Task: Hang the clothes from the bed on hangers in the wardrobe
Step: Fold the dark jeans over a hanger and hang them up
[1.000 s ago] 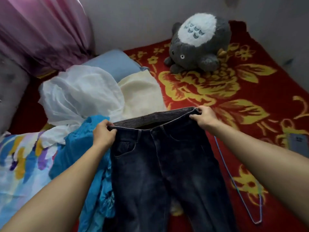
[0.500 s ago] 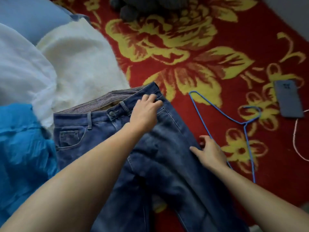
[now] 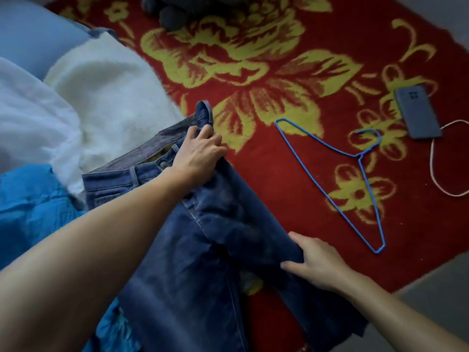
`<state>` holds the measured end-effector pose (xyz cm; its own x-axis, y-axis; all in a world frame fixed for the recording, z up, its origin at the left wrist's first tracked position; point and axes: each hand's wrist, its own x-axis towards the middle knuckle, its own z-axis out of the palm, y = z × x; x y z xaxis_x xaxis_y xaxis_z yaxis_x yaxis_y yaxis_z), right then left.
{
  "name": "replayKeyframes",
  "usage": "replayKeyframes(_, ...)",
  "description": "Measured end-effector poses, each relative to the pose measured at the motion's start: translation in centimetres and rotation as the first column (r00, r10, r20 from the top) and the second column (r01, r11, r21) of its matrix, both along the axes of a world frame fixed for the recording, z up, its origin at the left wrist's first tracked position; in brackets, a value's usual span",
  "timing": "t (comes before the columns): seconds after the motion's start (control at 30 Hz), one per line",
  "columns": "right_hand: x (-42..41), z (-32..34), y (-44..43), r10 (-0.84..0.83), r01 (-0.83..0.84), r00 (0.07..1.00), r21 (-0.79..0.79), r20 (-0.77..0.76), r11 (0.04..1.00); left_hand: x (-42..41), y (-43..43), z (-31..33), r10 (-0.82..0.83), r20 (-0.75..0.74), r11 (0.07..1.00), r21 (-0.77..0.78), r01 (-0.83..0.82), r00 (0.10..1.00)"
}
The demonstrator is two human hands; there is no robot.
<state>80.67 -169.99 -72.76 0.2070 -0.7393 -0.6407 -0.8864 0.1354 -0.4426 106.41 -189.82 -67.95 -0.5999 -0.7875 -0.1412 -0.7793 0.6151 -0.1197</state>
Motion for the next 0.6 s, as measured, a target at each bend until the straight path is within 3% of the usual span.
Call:
replayKeyframes(0.1,3.1,2.8,2.9,0.160,-0.158,0.986,0.045,-0.052,0.986,5.5,3.0,4.0,0.020,-0.062,0.995,-0.100,-0.026,0.998)
replayKeyframes(0.33,15.4,8.6,11.1,0.256,-0.267,0.952,0.046,0.168,0.963,17.8,10.6,7.7,0.178,-0.113,0.970,-0.148,-0.194,0.978)
replayKeyframes(0.47,22.3,6.5,14.3,0.258,-0.288,0.942,0.122,0.217,0.950,23.0,14.2,5.5,0.329,-0.039,0.944,0.014,-0.329,0.943)
replayKeyframes(0.6,26.4,1.7,17.0,0.275,-0.346,0.915,0.224,0.294,0.911,25.3,17.3,1.2,0.512,0.099,0.798,0.313,-0.515,0.853)
